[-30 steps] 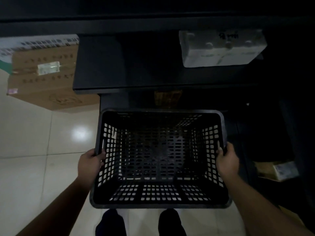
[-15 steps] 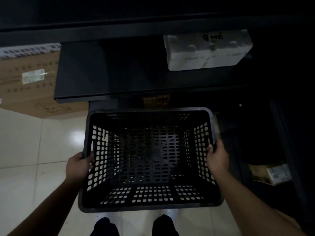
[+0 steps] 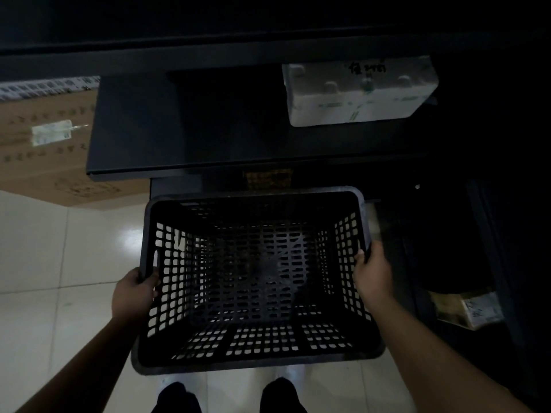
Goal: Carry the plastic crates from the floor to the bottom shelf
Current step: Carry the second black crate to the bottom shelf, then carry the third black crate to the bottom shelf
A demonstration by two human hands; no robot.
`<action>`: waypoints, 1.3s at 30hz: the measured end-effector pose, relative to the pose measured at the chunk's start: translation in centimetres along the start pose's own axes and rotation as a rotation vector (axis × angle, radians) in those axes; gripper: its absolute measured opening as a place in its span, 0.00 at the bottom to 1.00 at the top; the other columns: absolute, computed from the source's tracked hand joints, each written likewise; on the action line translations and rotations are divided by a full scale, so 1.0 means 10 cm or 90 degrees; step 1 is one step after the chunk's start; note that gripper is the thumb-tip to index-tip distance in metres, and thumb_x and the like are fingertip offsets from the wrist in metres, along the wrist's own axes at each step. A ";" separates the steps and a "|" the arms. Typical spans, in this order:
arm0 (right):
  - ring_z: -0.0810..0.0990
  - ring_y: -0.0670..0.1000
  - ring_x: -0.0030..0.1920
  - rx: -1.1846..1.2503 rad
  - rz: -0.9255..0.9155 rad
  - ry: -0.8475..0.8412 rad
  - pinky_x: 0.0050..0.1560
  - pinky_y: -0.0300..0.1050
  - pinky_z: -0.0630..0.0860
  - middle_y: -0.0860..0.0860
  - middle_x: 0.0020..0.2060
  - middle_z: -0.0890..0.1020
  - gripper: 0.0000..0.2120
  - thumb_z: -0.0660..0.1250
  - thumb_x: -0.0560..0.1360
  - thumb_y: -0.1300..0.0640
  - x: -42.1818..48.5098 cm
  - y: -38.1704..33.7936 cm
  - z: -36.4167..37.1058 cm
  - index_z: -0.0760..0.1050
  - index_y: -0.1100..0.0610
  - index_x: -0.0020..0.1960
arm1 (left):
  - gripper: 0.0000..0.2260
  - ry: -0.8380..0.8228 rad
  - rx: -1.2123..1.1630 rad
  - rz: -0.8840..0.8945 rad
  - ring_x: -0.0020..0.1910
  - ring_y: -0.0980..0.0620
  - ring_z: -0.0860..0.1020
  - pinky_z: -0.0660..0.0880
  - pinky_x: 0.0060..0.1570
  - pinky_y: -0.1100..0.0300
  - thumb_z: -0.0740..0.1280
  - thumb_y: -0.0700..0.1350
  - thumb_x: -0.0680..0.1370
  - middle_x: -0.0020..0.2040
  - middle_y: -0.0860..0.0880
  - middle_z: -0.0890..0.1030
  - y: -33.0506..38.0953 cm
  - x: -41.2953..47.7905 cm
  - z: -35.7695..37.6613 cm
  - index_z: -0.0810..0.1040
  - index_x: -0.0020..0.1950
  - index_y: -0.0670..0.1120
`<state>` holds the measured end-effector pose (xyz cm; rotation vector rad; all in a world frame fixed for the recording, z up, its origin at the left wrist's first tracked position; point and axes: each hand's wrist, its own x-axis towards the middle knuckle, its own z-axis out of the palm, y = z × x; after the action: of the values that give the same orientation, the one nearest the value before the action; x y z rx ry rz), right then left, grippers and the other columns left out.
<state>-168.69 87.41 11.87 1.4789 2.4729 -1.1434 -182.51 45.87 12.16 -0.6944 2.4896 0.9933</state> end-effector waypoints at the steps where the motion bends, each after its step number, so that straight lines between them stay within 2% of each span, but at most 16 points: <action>1: 0.78 0.57 0.43 0.000 -0.004 -0.009 0.40 0.46 0.69 0.51 0.42 0.77 0.08 0.58 0.81 0.57 0.00 -0.01 -0.01 0.70 0.57 0.58 | 0.12 -0.010 0.027 0.007 0.37 0.44 0.83 0.77 0.39 0.51 0.66 0.55 0.78 0.39 0.47 0.84 0.01 0.01 -0.01 0.80 0.48 0.47; 4: 0.79 0.61 0.53 -0.008 -0.011 -0.060 0.46 0.48 0.72 0.56 0.52 0.79 0.15 0.59 0.80 0.57 0.00 -0.04 -0.09 0.68 0.59 0.66 | 0.15 -0.038 0.113 0.023 0.47 0.39 0.81 0.76 0.49 0.46 0.67 0.52 0.78 0.52 0.42 0.84 0.06 0.02 -0.06 0.77 0.60 0.44; 7: 0.74 0.65 0.63 -0.063 0.007 -0.073 0.57 0.55 0.73 0.62 0.66 0.73 0.25 0.60 0.80 0.52 -0.07 -0.10 -0.28 0.60 0.56 0.74 | 0.32 0.032 0.218 0.040 0.62 0.29 0.72 0.71 0.59 0.38 0.74 0.51 0.74 0.65 0.31 0.73 0.23 -0.08 -0.15 0.67 0.74 0.44; 10: 0.69 0.65 0.67 -0.088 -0.026 -0.007 0.63 0.57 0.70 0.64 0.70 0.69 0.27 0.61 0.79 0.51 -0.29 -0.19 -0.60 0.60 0.57 0.75 | 0.37 0.093 0.280 0.156 0.66 0.27 0.66 0.66 0.60 0.31 0.77 0.49 0.70 0.69 0.30 0.68 0.58 -0.33 -0.23 0.66 0.76 0.45; 14: 0.70 0.65 0.65 -0.045 -0.058 0.073 0.64 0.55 0.67 0.65 0.66 0.73 0.25 0.63 0.79 0.55 -0.82 -0.29 -1.16 0.64 0.60 0.74 | 0.33 0.051 0.258 0.345 0.66 0.28 0.66 0.66 0.61 0.32 0.74 0.51 0.72 0.68 0.30 0.68 1.08 -0.72 -0.27 0.69 0.74 0.43; 16: 0.70 0.63 0.66 -0.008 -0.046 0.114 0.66 0.54 0.67 0.63 0.66 0.73 0.24 0.63 0.79 0.57 -1.19 -0.30 -1.50 0.66 0.61 0.73 | 0.33 -0.006 0.237 0.443 0.64 0.28 0.67 0.67 0.61 0.35 0.71 0.53 0.71 0.65 0.29 0.70 1.37 -0.99 -0.29 0.70 0.73 0.41; 19: 0.69 0.59 0.67 0.036 -0.012 0.191 0.68 0.52 0.65 0.60 0.66 0.74 0.21 0.63 0.80 0.56 -1.84 -0.30 -2.04 0.69 0.60 0.71 | 0.26 -0.093 0.195 0.566 0.65 0.32 0.67 0.66 0.62 0.38 0.74 0.47 0.74 0.64 0.33 0.71 1.77 -1.51 -0.32 0.73 0.71 0.46; 23: 0.73 0.57 0.63 0.062 0.024 0.343 0.61 0.46 0.66 0.56 0.61 0.77 0.16 0.64 0.79 0.57 -2.90 -0.14 -2.77 0.74 0.57 0.65 | 0.23 -0.241 0.125 0.724 0.65 0.38 0.68 0.66 0.64 0.41 0.74 0.45 0.75 0.64 0.41 0.73 2.20 -2.43 -0.38 0.74 0.69 0.49; 26: 0.72 0.55 0.63 0.053 0.100 0.428 0.60 0.44 0.66 0.53 0.61 0.77 0.14 0.63 0.79 0.56 -3.80 0.14 -3.27 0.75 0.56 0.64 | 0.21 -0.355 0.111 0.822 0.64 0.44 0.68 0.67 0.64 0.43 0.73 0.45 0.75 0.65 0.46 0.73 2.45 -3.22 -0.42 0.74 0.68 0.51; 29: 0.73 0.56 0.63 0.091 0.199 0.532 0.62 0.45 0.67 0.55 0.61 0.77 0.14 0.64 0.79 0.58 -4.81 0.53 -3.63 0.76 0.58 0.63 | 0.20 -0.485 0.116 0.939 0.64 0.47 0.71 0.69 0.62 0.49 0.73 0.44 0.76 0.64 0.49 0.74 2.56 -4.19 -0.41 0.75 0.66 0.51; 32: 0.74 0.56 0.64 0.130 0.311 0.615 0.66 0.50 0.69 0.55 0.61 0.77 0.15 0.66 0.78 0.56 -5.88 0.98 -3.80 0.76 0.59 0.63 | 0.20 -0.623 0.112 1.076 0.60 0.49 0.75 0.69 0.60 0.56 0.74 0.40 0.74 0.60 0.51 0.77 2.47 -5.33 -0.38 0.77 0.63 0.53; 35: 0.74 0.54 0.64 0.164 0.431 0.707 0.65 0.47 0.68 0.52 0.61 0.78 0.16 0.68 0.77 0.54 -6.99 1.47 -3.80 0.76 0.56 0.63 | 0.22 -0.758 0.133 1.186 0.58 0.52 0.76 0.69 0.59 0.61 0.76 0.39 0.73 0.57 0.52 0.78 2.08 -6.56 -0.38 0.75 0.60 0.57; 39: 0.77 0.55 0.59 0.193 0.599 0.858 0.59 0.45 0.69 0.54 0.55 0.79 0.16 0.72 0.73 0.58 -8.49 2.05 -3.66 0.77 0.58 0.60 | 0.19 -0.943 0.195 1.282 0.58 0.52 0.77 0.73 0.58 0.52 0.76 0.43 0.73 0.58 0.54 0.79 1.12 -7.97 -0.35 0.77 0.60 0.56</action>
<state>-94.88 51.99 59.51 3.6894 1.2564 -0.2547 -124.87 74.68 60.44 2.1528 1.0437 0.7513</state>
